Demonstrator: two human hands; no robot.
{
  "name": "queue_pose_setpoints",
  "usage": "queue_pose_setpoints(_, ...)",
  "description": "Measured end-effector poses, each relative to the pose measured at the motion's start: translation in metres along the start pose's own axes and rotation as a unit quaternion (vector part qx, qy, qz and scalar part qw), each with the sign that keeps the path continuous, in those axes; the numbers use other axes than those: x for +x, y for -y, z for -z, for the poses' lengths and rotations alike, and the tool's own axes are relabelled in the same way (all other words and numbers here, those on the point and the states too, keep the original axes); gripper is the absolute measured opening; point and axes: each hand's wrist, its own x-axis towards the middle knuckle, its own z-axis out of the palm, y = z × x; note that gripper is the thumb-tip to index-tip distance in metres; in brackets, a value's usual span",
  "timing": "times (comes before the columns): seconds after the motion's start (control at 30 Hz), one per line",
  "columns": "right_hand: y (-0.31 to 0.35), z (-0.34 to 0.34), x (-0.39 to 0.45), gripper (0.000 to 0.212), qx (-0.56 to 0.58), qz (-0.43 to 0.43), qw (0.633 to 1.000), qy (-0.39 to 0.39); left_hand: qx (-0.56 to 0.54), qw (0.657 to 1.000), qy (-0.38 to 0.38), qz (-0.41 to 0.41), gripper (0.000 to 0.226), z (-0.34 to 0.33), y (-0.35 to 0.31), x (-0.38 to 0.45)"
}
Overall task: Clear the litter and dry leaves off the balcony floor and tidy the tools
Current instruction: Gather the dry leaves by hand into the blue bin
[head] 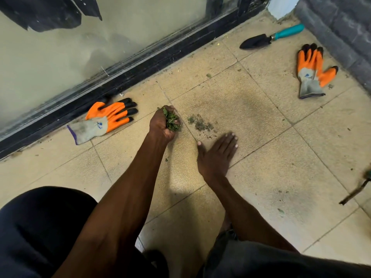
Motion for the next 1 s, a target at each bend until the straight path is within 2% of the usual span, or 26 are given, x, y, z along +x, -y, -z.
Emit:
queue_pose_setpoints(0.07,0.017,-0.004,0.011,0.098,-0.003,0.042,0.999,0.007,0.012,1.0,0.002,-0.003,0.024,-0.001,0.002,-0.001)
queue_pose_setpoints(0.17,0.03,-0.001,0.031,0.089,-0.003,0.16,0.987,0.003,0.031,1.0,0.001,-0.005,0.022,-0.003,0.003,-0.003)
queue_pose_setpoints(0.2,0.03,0.001,0.037,0.085,0.017,0.17,0.985,-0.005,0.031,0.999,-0.003,-0.006,0.023,-0.002,0.002,-0.003)
queue_pose_setpoints(0.3,0.031,0.004,0.046,0.078,0.082,0.107,0.99,-0.031,0.023,0.999,-0.017,-0.016,0.024,0.002,-0.003,-0.002)
queue_pose_setpoints(0.33,0.033,0.004,0.048,0.077,0.084,0.108,0.99,-0.026,0.022,0.999,-0.02,-0.02,0.023,0.004,-0.004,-0.002)
queue_pose_setpoints(0.4,0.04,0.003,0.053,0.073,0.067,0.168,0.983,-0.015,0.024,0.999,-0.025,-0.026,0.021,0.006,-0.004,-0.002)
queue_pose_setpoints(0.53,0.043,0.001,0.063,0.057,0.014,0.346,0.938,0.02,0.026,0.999,-0.024,-0.018,0.022,0.006,-0.006,-0.003)
queue_pose_setpoints(0.63,0.031,0.0,0.068,0.048,-0.03,0.443,0.896,0.019,0.027,0.999,-0.029,-0.008,0.026,0.003,-0.003,-0.001)
queue_pose_setpoints(0.77,0.008,0.017,0.067,0.064,-0.088,0.51,0.856,0.014,0.028,0.999,-0.02,0.009,0.028,0.001,0.004,0.001)
queue_pose_setpoints(0.87,-0.009,0.032,0.064,0.058,-0.106,0.548,0.829,-0.019,0.032,0.999,-0.021,0.014,0.025,0.001,0.009,0.004)
queue_pose_setpoints(1.0,-0.026,0.044,0.065,0.051,-0.144,0.554,0.818,-0.056,0.044,0.999,-0.02,0.019,0.02,-0.005,0.019,0.004)
